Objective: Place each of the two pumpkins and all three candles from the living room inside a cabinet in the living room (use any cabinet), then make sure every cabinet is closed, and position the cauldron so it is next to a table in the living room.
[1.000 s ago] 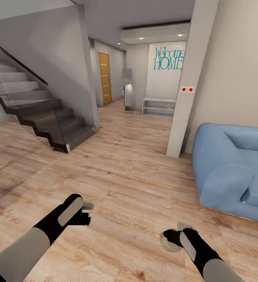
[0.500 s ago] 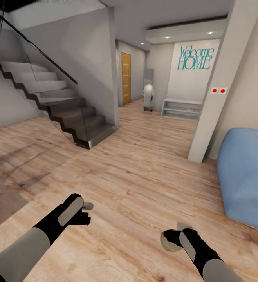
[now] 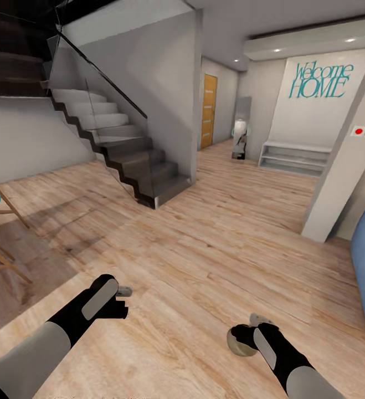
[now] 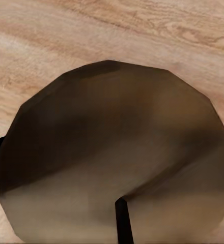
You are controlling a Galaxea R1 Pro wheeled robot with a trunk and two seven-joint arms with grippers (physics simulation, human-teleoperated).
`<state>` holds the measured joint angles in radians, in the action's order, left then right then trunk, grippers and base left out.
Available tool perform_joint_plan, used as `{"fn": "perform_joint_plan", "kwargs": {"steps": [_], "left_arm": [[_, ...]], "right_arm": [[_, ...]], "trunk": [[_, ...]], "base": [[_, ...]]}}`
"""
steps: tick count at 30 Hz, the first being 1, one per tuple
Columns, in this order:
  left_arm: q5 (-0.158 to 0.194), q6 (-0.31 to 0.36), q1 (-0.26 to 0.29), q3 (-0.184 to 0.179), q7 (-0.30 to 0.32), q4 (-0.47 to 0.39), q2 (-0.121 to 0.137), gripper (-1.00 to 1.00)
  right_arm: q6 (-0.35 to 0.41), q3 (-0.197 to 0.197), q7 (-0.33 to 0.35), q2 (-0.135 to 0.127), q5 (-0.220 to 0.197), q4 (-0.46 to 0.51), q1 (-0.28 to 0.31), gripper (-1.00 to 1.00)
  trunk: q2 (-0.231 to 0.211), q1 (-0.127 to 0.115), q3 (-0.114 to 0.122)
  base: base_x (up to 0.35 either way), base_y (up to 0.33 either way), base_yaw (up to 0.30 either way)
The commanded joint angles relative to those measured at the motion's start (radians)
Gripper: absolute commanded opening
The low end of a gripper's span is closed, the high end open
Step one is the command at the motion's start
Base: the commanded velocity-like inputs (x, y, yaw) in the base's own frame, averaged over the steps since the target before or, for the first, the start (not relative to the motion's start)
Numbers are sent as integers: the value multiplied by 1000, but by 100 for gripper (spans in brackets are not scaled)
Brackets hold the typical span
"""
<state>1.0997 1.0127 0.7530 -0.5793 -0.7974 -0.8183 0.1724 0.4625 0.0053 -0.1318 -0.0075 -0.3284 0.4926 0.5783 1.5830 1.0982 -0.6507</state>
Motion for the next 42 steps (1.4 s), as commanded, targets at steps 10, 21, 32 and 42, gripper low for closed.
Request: {"fn": "perform_joint_plan", "kwargs": {"steps": [10, 21, 32, 42], "left_arm": [[11, 0, 1, -5, -10, -1, 1, 100], [12, 1, 2, -4, -13, 6, 1, 100], [20, 4, 2, -4, -11, 13, 1, 100], [21, 4, 2, -4, -11, 13, 1, 100]], "right_arm": [[3, 2, -9, 0, -13, 3, 0, -100], [2, 2, -9, 0, -12, 3, 1, -100], [2, 2, -9, 0, -12, 3, 1, -100], [3, 2, -10, 0, -12, 3, 0, -100]], "trunk": [[1, 0, -1], [-55, -31, 24], [-132, -73, 59], [-202, -111, 90]], "base": [[-50, 79, 285], [-3, 5, 284], [-31, 0, 285], [-278, 0, 284]]}}
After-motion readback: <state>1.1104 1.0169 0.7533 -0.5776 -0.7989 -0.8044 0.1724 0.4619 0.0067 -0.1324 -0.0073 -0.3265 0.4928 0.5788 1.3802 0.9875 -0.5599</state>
